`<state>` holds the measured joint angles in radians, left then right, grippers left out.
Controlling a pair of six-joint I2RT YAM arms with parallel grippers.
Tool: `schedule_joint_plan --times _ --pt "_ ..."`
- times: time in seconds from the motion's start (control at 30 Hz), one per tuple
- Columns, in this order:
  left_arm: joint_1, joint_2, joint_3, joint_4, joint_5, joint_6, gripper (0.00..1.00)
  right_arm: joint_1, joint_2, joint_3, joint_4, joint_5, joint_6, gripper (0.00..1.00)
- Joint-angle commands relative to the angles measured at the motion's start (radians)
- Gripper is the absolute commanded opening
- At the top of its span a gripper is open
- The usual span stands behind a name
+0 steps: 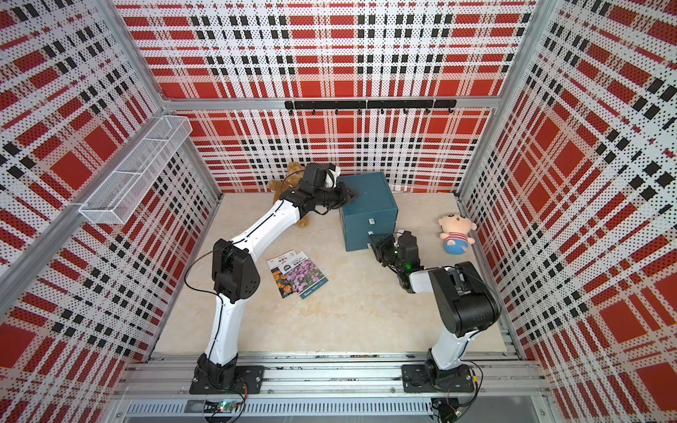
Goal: Take the seed bags out of the drawer
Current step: Open the drawer in the storage box.
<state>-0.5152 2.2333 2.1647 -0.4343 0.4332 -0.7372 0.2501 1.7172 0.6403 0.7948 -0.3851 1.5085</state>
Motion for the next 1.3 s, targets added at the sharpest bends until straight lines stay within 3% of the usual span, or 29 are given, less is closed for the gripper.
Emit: schedule_joint_plan --times 0.0,0.3,0.63,0.8,1.27 --pt "0.009 0.035 -0.008 -0.038 -0.016 -0.002 0.23 -0.008 0.016 0.023 0.047 -0.012 0.000 0.40" --pt "0.010 0.034 -0.011 -0.039 -0.019 -0.004 0.23 -0.020 0.047 0.063 0.061 -0.019 0.010 0.36" --pt "0.010 0.035 -0.016 -0.039 -0.022 -0.004 0.23 -0.022 0.070 0.094 0.051 -0.035 0.022 0.00" --pt "0.009 0.035 -0.013 -0.039 -0.028 -0.005 0.23 -0.021 -0.012 0.025 0.013 -0.038 0.015 0.00" --pt "-0.001 0.032 -0.011 -0.030 -0.053 -0.005 0.23 -0.011 -0.426 -0.265 -0.244 -0.044 -0.025 0.00"
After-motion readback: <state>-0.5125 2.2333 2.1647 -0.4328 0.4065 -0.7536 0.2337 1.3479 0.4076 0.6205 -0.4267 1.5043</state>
